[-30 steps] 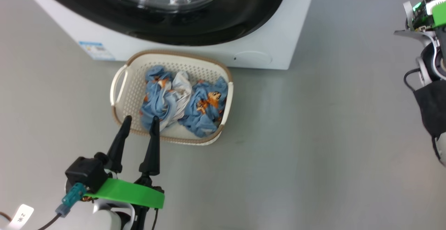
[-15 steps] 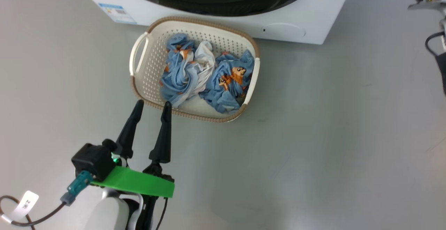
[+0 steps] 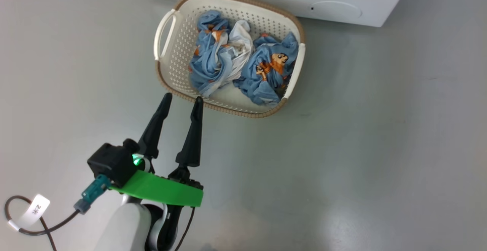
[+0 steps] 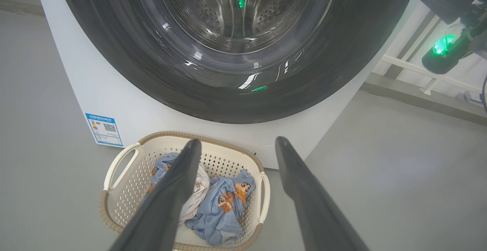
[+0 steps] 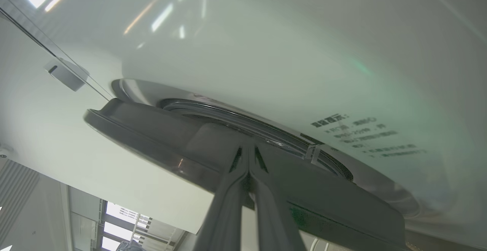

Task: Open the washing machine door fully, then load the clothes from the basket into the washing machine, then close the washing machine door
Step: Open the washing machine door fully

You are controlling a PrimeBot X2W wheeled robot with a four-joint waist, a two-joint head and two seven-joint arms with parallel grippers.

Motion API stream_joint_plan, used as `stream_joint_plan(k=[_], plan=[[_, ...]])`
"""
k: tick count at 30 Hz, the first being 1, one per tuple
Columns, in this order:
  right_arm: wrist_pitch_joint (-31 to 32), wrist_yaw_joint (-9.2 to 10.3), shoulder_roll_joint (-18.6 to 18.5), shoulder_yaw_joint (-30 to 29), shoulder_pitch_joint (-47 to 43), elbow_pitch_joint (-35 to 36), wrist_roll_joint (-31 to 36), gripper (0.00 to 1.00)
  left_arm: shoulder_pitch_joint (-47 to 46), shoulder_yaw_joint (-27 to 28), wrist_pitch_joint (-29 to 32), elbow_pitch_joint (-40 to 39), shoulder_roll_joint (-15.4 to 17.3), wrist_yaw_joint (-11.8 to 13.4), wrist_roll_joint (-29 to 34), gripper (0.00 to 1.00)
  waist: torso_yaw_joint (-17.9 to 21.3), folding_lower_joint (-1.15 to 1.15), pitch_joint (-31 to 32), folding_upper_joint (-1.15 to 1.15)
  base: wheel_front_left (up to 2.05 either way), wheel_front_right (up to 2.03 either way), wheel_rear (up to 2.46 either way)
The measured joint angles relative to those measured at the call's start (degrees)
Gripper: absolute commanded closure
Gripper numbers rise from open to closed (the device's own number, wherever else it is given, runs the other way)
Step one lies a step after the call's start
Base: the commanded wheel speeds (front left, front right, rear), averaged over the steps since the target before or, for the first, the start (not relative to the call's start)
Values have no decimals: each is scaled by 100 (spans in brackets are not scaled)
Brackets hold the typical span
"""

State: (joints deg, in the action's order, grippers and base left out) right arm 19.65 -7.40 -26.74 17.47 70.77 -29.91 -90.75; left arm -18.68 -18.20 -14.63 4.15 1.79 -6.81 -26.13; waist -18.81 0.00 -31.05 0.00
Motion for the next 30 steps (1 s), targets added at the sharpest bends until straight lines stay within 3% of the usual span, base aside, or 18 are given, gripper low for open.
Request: stream_joint_plan(k=[14, 30], plan=[[152, 0, -45, 315, 599, -316, 246, 100, -235, -175, 0, -122, -16, 100, -143, 0, -300, 0, -341, 0, 0, 0, 0], [282, 10, -22, 768, -364, 151, 180, 100, -43, -53, 0, 59, -22, 93, 22, 0, -112, 0, 229, 0, 0, 0, 0]])
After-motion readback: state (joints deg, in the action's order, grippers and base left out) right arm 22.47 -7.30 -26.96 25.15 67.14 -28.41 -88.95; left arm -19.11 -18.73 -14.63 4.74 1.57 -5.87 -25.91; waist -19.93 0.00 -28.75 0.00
